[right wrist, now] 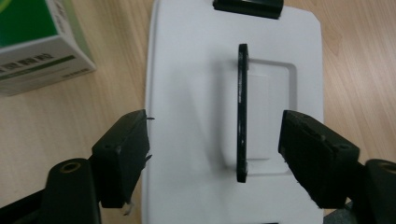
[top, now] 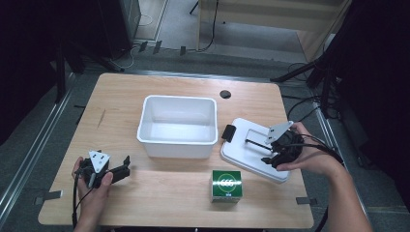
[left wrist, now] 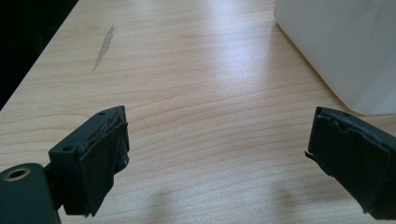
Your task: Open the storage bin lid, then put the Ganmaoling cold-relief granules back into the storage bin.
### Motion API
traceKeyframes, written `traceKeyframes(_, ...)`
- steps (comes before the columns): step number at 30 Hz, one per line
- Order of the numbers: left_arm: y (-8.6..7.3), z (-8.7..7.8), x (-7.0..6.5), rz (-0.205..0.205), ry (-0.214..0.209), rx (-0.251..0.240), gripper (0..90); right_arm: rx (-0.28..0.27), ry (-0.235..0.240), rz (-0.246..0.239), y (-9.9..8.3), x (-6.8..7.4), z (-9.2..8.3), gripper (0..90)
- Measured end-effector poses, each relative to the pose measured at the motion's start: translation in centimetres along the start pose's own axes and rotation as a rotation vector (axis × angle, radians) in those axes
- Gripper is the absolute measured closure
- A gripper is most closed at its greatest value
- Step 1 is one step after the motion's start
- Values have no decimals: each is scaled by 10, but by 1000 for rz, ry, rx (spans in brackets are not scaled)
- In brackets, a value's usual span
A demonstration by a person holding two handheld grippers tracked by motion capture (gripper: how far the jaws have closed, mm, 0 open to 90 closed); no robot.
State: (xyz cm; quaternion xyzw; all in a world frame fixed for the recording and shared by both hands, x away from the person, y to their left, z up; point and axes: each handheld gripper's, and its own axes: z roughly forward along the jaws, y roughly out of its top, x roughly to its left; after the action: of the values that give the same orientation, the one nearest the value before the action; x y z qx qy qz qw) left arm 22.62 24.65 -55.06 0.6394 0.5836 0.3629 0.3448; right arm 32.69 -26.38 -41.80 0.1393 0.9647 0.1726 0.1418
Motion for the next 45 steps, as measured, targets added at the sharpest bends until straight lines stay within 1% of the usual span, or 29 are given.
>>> traceKeyframes(2, 0, 0, 0, -2, -1, 1, 59, 3, 20, -2, 2, 4, -4, 184)
traceKeyframes(5, 0, 0, 1, -4, -3, 2, 59, 8, 14, -11, 4, 10, -8, 142)
traceKeyframes(7, 0, 0, 1, -4, -4, 1, 59, 5, 14, -14, 5, 12, -10, 138)
traceKeyframes(8, 0, 0, 1, -5, -4, 1, 59, -1, 23, -16, 7, 16, -13, 125)
traceKeyframes(12, 0, 0, 1, -2, -4, 4, 59, -23, 22, -32, 12, 24, -19, 109)
traceKeyframes(17, 0, 0, 0, -1, -1, 4, 59, -31, 28, -49, 18, 31, -21, 101)
traceKeyframes(23, 0, 0, 1, -3, -4, 5, 59, -40, 40, -77, 24, 39, -18, 100)
traceKeyframes(31, 0, 0, 1, -6, -7, 5, 59, -38, 73, -78, 31, 51, -9, 32)
traceKeyframes(32, 0, 0, 1, -4, -5, 5, 59, -33, 76, -81, 32, 53, -9, 28)
traceKeyframes(34, 0, 0, 1, -5, -5, 4, 59, -42, 78, -85, 34, 55, -7, 20)
traceKeyframes(36, 0, 0, 1, -5, -6, 1, 59, -41, 83, -81, 36, 57, -6, 12)
traceKeyframes(38, 0, -1, 1, -5, -8, -1, 60, -44, 96, -87, 37, 60, -4, 8)
traceKeyframes(41, 0, -1, 1, -7, -11, 1, 60, -43, 98, -96, 40, 63, -1, 8)
traceKeyframes(45, 0, 0, 1, -6, -12, 5, 59, -58, 109, -103, 43, 67, 4, 8)
